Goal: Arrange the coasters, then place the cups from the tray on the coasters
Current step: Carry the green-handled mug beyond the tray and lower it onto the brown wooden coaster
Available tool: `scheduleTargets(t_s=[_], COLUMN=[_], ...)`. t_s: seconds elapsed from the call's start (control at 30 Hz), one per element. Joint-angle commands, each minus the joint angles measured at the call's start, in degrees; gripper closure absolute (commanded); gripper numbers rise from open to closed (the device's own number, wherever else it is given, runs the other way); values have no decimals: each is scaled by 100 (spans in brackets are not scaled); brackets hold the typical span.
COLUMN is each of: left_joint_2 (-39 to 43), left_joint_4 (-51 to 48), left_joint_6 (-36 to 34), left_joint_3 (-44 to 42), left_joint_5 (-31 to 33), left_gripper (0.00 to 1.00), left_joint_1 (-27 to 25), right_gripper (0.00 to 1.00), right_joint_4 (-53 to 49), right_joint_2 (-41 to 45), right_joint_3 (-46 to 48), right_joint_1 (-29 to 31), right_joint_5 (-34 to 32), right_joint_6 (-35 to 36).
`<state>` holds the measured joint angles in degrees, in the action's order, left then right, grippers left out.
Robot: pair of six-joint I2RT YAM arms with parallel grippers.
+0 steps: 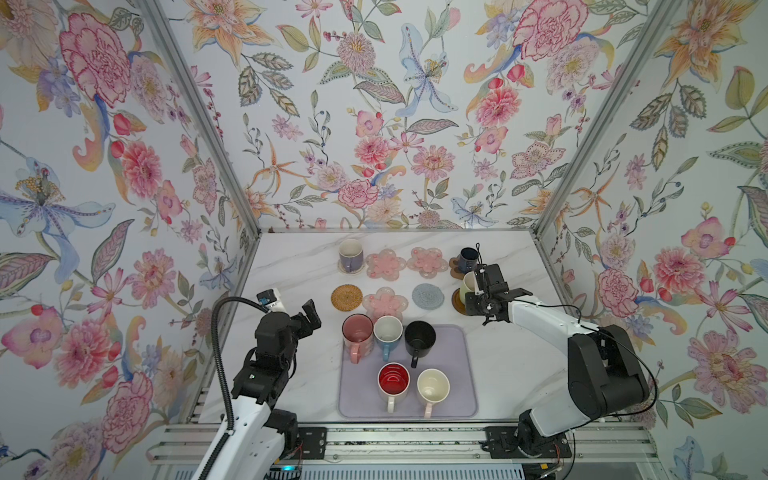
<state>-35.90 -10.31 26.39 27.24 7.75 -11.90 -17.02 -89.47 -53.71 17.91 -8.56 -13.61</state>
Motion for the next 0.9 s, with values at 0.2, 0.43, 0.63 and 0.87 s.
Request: scheduleTargets(t_s=[0.2,0.43,0.63,0.87], left_joint_2=[57,57,79,82], left_joint_4=[-77,-81,-78,-89], left_joint_6=[-108,-108,-99,-97], left_joint_3=[27,39,36,45], left_joint_5=[-72,-80,-85,-89], left_gripper=[1,1,1,1], left_joint_1=[25,21,26,23], right_gripper=[100,100,100,96], right_joint_4=[21,-195,-260,-300], right_joint_2=[33,19,-7,-45], right_joint_3=[-218,-306,-319,-344], right_joint_1=[7,66,98,108], right_joint_5=[-100,-147,-202,-149], right_joint_6=[90,71,60,25])
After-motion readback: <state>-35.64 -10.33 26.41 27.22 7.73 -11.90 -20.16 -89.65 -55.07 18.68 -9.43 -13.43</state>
